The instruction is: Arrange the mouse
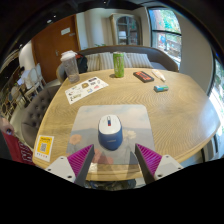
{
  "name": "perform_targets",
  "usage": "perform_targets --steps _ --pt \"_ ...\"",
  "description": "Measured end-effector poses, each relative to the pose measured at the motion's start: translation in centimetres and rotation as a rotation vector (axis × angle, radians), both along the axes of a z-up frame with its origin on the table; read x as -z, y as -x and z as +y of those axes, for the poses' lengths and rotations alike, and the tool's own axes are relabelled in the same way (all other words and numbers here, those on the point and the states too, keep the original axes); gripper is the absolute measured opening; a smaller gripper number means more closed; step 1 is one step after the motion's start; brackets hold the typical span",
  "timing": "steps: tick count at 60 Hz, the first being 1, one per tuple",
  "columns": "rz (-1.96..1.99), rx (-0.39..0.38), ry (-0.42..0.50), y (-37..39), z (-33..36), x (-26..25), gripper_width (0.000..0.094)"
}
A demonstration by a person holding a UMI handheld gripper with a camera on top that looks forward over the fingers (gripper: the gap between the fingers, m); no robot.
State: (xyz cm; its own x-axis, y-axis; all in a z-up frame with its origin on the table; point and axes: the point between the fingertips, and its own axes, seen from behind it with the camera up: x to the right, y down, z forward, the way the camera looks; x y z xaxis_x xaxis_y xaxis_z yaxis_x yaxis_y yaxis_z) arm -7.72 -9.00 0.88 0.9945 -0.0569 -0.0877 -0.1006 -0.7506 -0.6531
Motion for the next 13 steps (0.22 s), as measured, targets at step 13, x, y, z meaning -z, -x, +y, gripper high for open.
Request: perform_targets --steps 13 --pt "-0.039 0.048 0.046 -1.3 -9.0 -0.6 0.0839"
